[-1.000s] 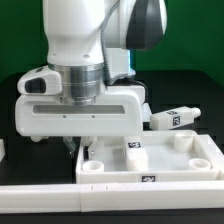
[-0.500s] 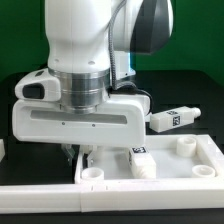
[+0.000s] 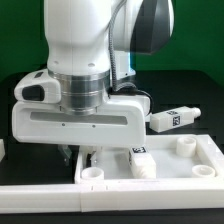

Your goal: Assemble desk

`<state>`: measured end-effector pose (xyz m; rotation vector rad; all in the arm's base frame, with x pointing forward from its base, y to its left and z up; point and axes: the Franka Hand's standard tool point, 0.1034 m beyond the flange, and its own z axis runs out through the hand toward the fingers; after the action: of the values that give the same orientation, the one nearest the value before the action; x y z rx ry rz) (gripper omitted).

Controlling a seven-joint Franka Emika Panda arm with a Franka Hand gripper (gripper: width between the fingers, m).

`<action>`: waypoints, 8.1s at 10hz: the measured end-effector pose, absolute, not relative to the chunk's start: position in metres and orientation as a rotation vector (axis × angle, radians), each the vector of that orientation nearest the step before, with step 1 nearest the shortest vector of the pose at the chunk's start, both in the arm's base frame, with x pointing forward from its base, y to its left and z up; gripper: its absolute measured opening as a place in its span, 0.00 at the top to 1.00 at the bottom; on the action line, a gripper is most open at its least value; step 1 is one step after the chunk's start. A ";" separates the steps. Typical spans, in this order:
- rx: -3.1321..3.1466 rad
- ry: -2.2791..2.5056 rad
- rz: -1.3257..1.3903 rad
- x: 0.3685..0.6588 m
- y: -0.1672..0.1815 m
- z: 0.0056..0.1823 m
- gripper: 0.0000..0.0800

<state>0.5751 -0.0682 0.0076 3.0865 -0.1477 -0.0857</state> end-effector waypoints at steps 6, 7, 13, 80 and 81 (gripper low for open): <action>3.120 0.022 -0.044 0.597 -0.033 0.064 0.19; 3.125 0.051 -0.013 0.601 -0.016 0.063 0.19; 3.125 0.132 0.080 0.594 0.025 0.022 0.19; 3.021 -1.605 -1.486 0.427 0.081 0.021 0.19; 3.007 -1.609 -1.513 0.423 0.081 0.019 0.19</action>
Offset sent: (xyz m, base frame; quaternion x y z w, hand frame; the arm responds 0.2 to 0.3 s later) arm 0.0069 0.0219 0.0569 -0.0071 -0.0099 -0.0747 0.9971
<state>0.4234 0.0806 0.0189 3.0072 -1.6091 -1.5131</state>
